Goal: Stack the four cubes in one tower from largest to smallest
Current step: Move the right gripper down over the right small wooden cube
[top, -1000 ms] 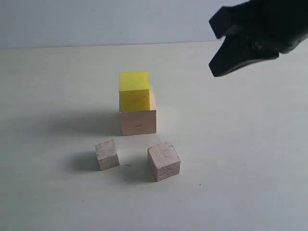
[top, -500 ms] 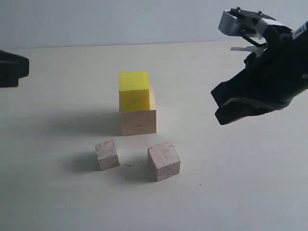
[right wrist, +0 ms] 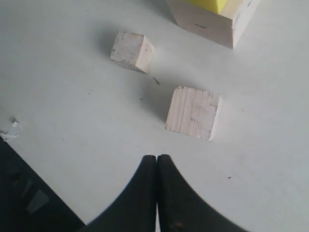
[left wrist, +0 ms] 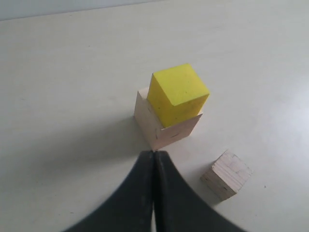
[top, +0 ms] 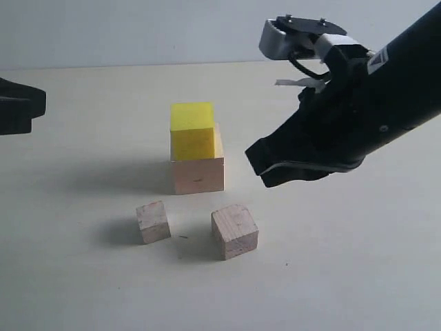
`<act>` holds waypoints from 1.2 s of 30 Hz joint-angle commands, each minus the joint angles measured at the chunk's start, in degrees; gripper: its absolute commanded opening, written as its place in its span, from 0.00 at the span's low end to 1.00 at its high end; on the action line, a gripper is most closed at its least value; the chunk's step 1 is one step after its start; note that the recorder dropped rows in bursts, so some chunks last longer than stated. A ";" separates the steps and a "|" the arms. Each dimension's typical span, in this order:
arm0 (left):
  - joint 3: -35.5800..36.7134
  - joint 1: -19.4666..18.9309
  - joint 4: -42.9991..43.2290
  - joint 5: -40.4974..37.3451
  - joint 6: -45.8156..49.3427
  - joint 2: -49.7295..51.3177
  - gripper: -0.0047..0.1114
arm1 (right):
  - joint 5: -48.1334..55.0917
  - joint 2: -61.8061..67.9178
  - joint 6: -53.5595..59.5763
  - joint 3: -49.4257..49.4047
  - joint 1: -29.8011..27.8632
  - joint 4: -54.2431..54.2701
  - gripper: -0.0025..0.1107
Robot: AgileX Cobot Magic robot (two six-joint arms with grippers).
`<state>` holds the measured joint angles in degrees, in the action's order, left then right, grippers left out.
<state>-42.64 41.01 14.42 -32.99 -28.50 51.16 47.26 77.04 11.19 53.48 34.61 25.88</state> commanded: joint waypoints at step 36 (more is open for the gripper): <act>0.14 0.19 -4.63 18.51 -0.24 -0.40 0.04 | -10.62 17.93 -1.10 0.24 2.74 -0.61 0.64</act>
<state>-42.64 41.01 10.07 -15.33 -28.86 51.16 38.98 94.11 9.88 53.48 37.21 24.89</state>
